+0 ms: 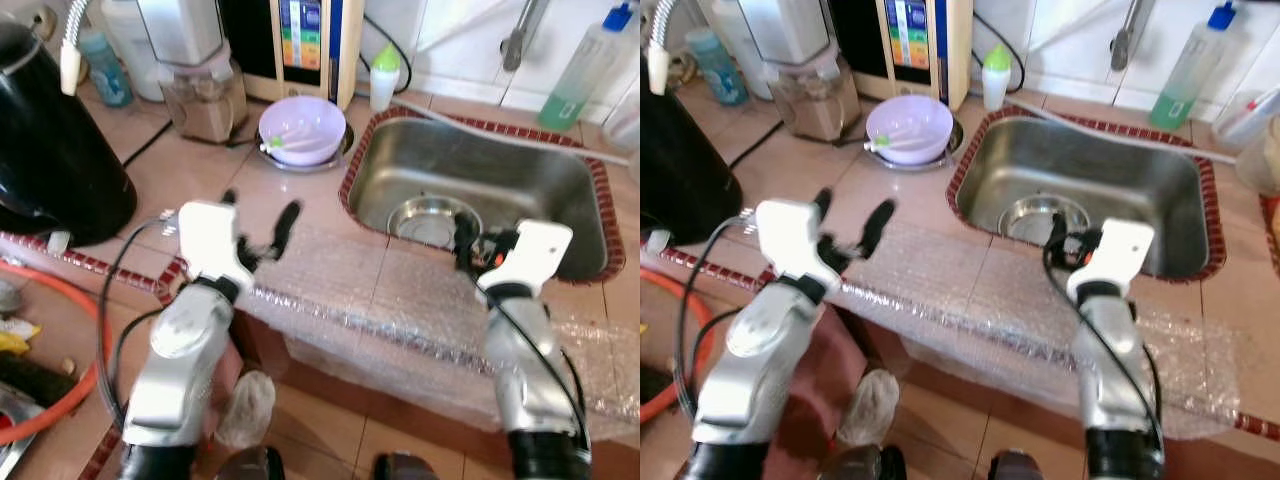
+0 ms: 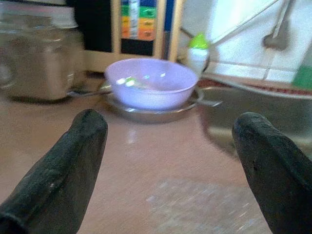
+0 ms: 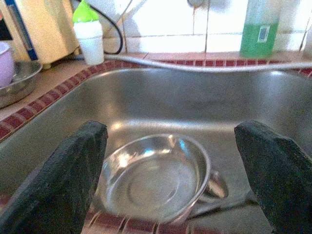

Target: Kitchen organization

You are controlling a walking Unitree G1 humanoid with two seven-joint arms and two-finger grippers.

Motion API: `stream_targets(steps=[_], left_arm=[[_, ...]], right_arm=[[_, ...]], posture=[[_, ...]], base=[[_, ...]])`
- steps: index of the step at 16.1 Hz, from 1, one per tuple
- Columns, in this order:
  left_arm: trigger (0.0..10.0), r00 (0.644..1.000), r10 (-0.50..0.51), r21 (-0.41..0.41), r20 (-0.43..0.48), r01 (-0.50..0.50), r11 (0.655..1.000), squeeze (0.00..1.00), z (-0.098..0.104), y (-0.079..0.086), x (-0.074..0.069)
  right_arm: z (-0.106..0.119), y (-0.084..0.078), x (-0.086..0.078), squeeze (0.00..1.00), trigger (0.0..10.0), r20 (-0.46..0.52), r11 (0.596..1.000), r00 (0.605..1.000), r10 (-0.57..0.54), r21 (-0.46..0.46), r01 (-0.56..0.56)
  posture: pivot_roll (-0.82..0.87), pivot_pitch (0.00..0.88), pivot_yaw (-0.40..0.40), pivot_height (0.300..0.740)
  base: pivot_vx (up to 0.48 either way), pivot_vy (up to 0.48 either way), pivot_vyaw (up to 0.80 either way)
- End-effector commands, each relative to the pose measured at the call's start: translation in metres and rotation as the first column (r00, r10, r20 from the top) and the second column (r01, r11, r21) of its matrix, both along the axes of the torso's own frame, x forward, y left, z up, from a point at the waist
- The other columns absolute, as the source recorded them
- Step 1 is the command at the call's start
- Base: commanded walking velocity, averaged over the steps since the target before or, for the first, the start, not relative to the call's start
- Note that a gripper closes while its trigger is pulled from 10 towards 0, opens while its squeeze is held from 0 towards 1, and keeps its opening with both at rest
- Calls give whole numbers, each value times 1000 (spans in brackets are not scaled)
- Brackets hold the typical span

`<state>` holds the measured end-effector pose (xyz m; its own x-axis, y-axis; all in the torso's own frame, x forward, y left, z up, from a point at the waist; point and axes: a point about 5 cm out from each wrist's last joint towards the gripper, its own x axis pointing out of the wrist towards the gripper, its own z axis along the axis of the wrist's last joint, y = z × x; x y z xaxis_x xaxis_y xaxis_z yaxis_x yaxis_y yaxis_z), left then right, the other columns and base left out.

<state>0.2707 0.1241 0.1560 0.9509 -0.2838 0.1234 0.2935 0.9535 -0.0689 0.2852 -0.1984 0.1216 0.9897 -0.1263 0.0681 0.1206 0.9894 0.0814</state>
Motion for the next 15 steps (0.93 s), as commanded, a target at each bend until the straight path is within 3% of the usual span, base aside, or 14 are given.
stream_targets(steps=[1, 5, 9, 15], left_arm=[[10000, 1000, 3, 8, 22, -3, 1000, 0, 2, 2, 0], [10000, 999, -8, -18, 32, 8, 1000, 0, 7, -3, 4], [10000, 999, -34, -49, 17, 34, 998, 0, 8, -6, 6], [10000, 999, -47, -59, 13, 48, 997, 0, 8, -13, 6]], right_arm=[[0, 7, -1, 0, 10000, -9, 1000, 1000, 18, 4, -18], [1, 17, -5, 0, 10000, -33, 999, 999, 38, 10, -38], [2, 8, -6, 0, 10000, -37, 1000, 999, -5, 9, 5], [4, 11, -1, 0, 10000, -46, 1000, 999, 16, 11, -16]], posture=[[-110, 19, 40, 740], [-120, 18, 48, 740], [-125, 19, 71, 740], [-126, 14, 62, 740]], base=[[0, 0, -781], [127, 0, -684], [266, 0, 0], [279, 0, 0]])
